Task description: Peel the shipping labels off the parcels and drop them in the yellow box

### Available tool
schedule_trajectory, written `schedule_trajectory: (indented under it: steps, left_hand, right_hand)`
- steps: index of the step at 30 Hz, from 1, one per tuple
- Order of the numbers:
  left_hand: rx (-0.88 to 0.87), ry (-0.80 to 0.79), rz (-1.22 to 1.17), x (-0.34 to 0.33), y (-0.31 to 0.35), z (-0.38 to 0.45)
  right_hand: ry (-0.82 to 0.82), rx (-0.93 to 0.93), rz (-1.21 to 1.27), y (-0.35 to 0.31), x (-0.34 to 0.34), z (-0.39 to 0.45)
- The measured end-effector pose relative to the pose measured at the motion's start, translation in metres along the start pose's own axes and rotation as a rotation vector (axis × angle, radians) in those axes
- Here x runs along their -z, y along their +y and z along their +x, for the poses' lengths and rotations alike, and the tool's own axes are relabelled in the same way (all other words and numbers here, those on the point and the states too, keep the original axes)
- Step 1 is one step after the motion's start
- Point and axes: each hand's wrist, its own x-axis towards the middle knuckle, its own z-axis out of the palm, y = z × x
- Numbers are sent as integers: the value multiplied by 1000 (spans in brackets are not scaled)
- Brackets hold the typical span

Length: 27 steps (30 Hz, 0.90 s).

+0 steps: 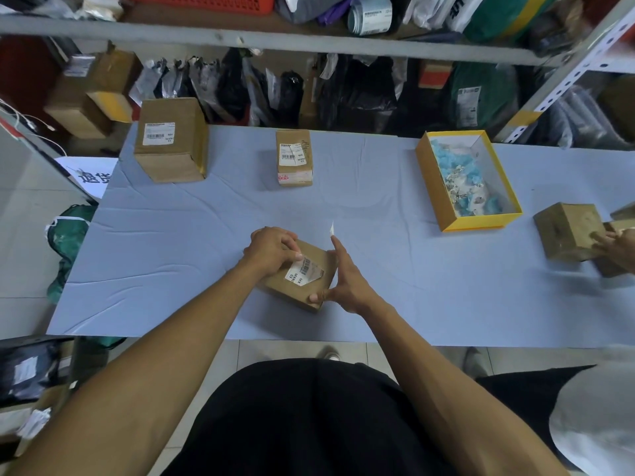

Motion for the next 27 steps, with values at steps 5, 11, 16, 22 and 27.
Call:
schedule_trajectory:
  steps: [5,11,16,22,27]
  left_hand:
    - [21,-20,-22,2,-1,1]
    - [17,-18,-20,4,-1,-1]
    - [13,-22,-22,7,4,-3]
    - [3,-38,-58,11,10,-8]
    - [-1,-37,-63,11,11,-8]
  right_hand:
    - [-12,-9,8,-1,2,0]
    - [-11,-17,1,-3,2,1]
    - [-19,-27,-8,-5,3,3]
    - [-17,-33,-17,-5,3,2]
    - [-17,-42,-26,-5,2,3]
